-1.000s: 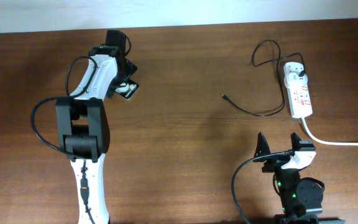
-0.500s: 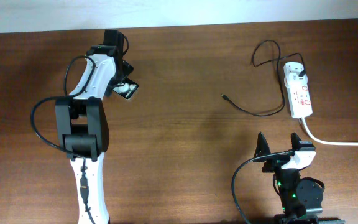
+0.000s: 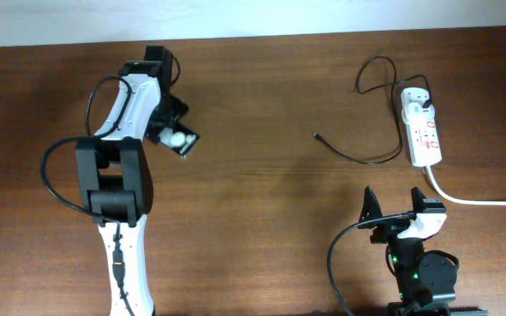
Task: Plug charger to phone and switch on socket
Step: 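Lower the left gripper and close it on the phone's sides, then lift the phone with the left gripper and tilt it upright, then move the right gripper toward the phone held by the left gripper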
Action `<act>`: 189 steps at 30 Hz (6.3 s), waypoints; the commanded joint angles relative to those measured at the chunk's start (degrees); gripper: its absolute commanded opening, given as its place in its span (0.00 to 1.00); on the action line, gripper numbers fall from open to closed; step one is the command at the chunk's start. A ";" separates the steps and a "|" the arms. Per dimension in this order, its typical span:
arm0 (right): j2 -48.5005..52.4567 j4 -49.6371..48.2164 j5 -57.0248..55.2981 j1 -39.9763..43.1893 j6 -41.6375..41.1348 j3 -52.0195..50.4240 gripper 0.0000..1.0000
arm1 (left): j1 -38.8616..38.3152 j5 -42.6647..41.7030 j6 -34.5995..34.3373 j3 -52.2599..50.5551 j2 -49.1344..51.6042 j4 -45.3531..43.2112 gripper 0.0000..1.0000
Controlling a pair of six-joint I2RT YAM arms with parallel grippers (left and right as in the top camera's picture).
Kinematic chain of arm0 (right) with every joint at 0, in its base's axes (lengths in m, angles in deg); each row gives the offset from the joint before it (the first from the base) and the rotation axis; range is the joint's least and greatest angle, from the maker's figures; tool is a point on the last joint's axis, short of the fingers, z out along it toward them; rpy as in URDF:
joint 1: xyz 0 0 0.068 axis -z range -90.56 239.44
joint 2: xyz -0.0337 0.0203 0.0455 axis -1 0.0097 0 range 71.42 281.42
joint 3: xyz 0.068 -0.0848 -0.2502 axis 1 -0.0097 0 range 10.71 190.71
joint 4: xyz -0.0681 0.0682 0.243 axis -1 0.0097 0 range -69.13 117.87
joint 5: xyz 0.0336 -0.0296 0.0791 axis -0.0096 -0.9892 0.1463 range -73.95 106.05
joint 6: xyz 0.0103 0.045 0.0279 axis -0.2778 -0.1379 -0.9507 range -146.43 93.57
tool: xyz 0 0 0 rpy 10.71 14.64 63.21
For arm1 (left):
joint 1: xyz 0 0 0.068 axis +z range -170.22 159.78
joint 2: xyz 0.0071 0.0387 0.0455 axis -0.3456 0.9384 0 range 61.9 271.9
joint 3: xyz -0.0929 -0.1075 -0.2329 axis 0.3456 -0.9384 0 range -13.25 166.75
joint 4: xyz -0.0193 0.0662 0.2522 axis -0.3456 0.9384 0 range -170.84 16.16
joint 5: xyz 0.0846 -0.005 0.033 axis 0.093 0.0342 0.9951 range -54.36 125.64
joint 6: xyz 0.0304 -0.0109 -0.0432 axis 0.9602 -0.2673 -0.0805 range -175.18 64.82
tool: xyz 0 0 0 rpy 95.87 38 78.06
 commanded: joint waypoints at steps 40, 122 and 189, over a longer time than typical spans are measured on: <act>-0.50 0.33 0.26 0.37 0.59 -0.31 0.98 | -0.90 -2.60 6.10 -8.70 4.26 5.60 0.99; -0.50 0.33 0.26 0.37 0.57 -0.31 0.99 | 3.19 -8.61 17.62 -5.40 -49.44 29.35 0.59; -0.50 -3.10 37.42 0.37 -45.86 -0.31 0.99 | 3.19 -56.37 17.59 -19.26 -40.68 9.99 0.56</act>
